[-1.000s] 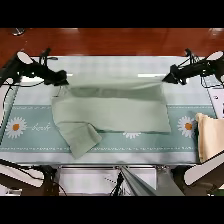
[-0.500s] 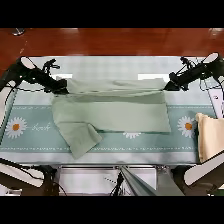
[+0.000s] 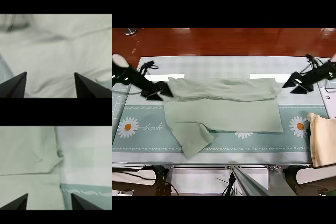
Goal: Fold the shirts.
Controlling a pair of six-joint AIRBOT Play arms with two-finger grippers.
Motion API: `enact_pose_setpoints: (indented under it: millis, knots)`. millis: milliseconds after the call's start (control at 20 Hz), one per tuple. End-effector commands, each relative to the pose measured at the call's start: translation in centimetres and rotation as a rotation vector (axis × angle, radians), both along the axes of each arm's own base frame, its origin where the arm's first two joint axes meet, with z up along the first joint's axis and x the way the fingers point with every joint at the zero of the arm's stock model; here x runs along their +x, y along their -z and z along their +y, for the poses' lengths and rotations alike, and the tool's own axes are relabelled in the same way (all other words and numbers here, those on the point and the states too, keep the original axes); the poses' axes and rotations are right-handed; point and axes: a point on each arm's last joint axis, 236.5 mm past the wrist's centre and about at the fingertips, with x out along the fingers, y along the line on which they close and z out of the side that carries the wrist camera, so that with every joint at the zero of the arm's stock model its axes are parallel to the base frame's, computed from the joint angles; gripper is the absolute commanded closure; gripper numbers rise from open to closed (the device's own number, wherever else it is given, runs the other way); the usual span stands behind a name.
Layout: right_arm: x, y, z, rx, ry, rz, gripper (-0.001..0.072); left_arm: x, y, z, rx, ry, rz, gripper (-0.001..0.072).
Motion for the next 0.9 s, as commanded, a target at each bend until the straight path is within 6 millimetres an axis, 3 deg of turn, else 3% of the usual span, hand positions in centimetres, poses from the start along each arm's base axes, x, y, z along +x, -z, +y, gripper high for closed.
enact_pose_setpoints:
  millis: [0,150,300,550,700,850]
  knots:
    - [-3.9,-0.2,-1.5,-0.050,0.169,-0.142,0.0091,-6.4,0.6,2.6,0.005,-0.132,0.010,0.0001]
    - [-10.2,1.7,1.9,0.030,0.239,-0.200,0.0091,-11.3,1.8,2.6,-0.069,-0.289,-0.027,0.0002]
    - [-13.6,2.0,5.3,0.115,0.269,-0.228,0.0092,-13.6,1.9,1.9,-0.161,-0.424,-0.077,0.0001]
    - [-14.2,1.1,7.2,0.194,0.283,-0.261,0.0092,-15.2,4.2,-0.7,-0.224,-0.486,-0.052,0.0002]
    - [-13.9,0.5,7.9,0.236,0.292,-0.267,0.0092,-14.0,5.0,-2.2,-0.252,-0.521,-0.094,0.0003]
    - [-13.7,0.2,8.1,0.256,0.301,-0.272,0.0092,-12.5,5.3,-5.2,-0.322,-0.514,-0.154,0.0003]
